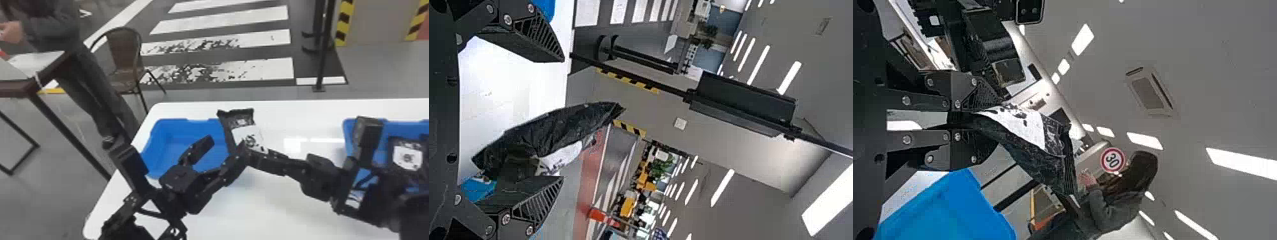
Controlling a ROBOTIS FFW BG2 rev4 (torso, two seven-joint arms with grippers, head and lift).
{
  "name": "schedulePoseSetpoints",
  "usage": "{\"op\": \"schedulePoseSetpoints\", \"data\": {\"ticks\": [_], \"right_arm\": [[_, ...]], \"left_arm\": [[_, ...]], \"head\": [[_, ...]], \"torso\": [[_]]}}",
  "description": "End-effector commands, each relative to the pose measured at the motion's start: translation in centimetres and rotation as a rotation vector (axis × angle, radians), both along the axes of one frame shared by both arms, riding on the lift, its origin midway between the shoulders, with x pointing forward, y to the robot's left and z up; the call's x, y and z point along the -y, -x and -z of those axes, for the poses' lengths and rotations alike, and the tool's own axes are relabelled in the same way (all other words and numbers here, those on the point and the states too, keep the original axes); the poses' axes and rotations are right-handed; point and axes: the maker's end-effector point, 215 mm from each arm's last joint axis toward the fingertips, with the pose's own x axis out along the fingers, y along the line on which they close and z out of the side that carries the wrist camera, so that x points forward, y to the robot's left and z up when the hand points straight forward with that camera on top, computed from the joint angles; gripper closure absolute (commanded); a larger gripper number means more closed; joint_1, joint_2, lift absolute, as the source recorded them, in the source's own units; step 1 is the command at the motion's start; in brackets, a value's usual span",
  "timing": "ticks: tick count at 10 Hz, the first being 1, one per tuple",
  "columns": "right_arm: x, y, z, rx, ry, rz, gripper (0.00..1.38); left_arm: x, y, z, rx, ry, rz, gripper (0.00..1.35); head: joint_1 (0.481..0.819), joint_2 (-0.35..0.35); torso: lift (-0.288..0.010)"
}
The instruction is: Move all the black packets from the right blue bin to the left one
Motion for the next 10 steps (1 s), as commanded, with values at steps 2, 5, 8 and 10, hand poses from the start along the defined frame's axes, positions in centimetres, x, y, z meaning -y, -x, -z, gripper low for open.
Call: {"op": "schedulePoseSetpoints", "data": {"ticks": [2, 5, 8, 10], "right_arm": [[-2.5, 2.1, 0.5, -0.025, -0.002, -0.069, 1.04], [-2.5, 2.2, 0.9, -0.037, 0.0, -0.072, 1.04], [-2.4, 2.2, 1.0, -0.054, -0.011, -0.071, 1.04], [-2.3, 2.0, 0.9, -0.058, -0.017, -0.065, 1.04]], "left_arm": [[1.6, -0.1, 0.0, -0.006, 0.034, 0.036, 0.2], [1.0, -0.3, -0.3, 0.016, 0.024, 0.013, 0.67], [0.2, -0.3, -1.0, 0.042, -0.068, -0.042, 1.22], [0.5, 0.1, -2.0, 0.072, -0.054, -0.062, 1.22]], "head": [[0.695, 0.303], [0.695, 0.316], [0.695, 0.322], [0.695, 0.33]], "torso": [[-0.14], [-0.14], [-0.14], [-0.14]]}}
